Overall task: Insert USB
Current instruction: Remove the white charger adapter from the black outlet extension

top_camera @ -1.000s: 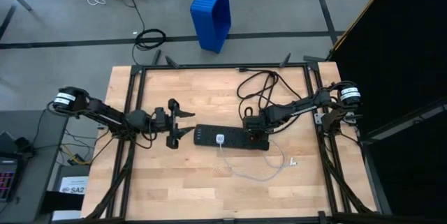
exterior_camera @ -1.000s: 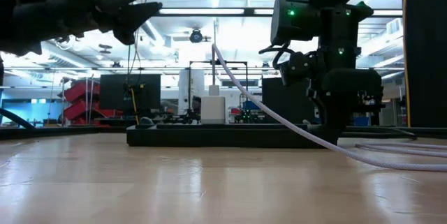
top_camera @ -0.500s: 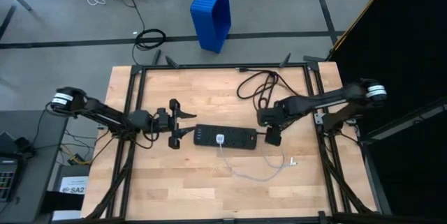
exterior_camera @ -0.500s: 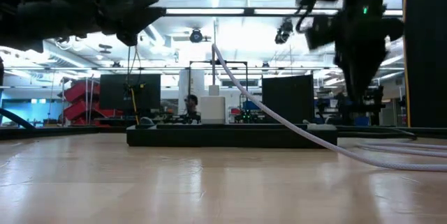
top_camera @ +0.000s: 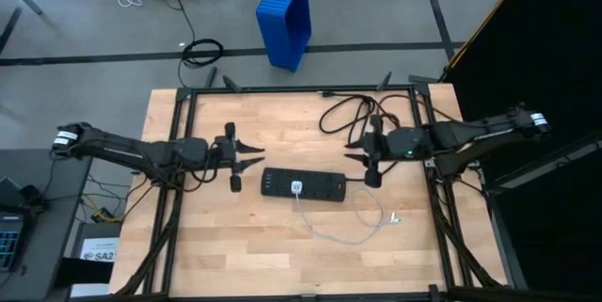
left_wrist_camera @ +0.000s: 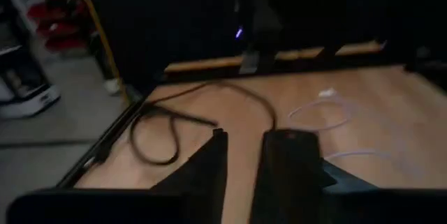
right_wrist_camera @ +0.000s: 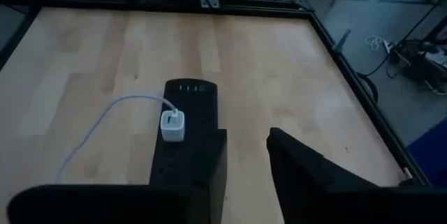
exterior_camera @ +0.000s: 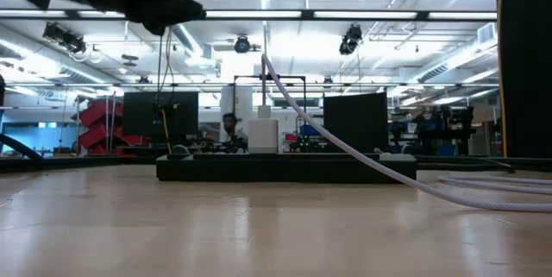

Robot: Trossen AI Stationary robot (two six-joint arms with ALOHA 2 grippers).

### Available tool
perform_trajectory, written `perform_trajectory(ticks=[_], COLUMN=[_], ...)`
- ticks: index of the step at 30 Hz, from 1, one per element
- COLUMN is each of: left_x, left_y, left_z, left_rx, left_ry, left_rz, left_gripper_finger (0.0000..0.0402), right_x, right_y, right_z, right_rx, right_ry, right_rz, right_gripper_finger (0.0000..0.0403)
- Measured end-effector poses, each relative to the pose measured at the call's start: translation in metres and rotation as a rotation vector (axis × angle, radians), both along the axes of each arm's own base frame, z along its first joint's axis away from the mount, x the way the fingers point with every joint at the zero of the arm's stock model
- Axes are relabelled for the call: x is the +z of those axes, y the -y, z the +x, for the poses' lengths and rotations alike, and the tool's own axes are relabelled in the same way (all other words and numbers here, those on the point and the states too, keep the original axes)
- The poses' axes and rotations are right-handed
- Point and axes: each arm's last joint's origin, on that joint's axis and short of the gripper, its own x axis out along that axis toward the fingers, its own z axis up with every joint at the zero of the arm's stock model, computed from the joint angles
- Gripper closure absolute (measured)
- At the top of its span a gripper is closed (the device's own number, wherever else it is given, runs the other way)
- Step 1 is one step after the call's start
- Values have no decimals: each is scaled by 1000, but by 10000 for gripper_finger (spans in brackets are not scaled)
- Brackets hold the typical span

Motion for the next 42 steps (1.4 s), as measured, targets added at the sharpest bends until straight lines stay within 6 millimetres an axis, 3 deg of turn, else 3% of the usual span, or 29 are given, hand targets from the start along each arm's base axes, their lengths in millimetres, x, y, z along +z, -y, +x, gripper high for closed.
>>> perform_trajectory(ticks=[8,17,25,35,42], left_x=[26,37,16,35,21], left_y=[-2,-9,-10,-14,-13], left_z=[-13,-58,-68,-88,-86], left_rx=[11,66,71,124,113], left_ry=[47,108,45,133,80], left_rz=[54,0,-18,-4,-52], left_gripper_finger=[381,392,392,392,392], right_x=[-11,-12,-30,-18,-54], right_y=[3,9,7,15,13], right_z=[-34,-76,-85,-115,-110], right_rx=[-34,-33,19,42,41], right_ry=[36,197,191,332,252], right_rz=[13,112,72,101,125], right_gripper_finger=[369,399,399,401,401])
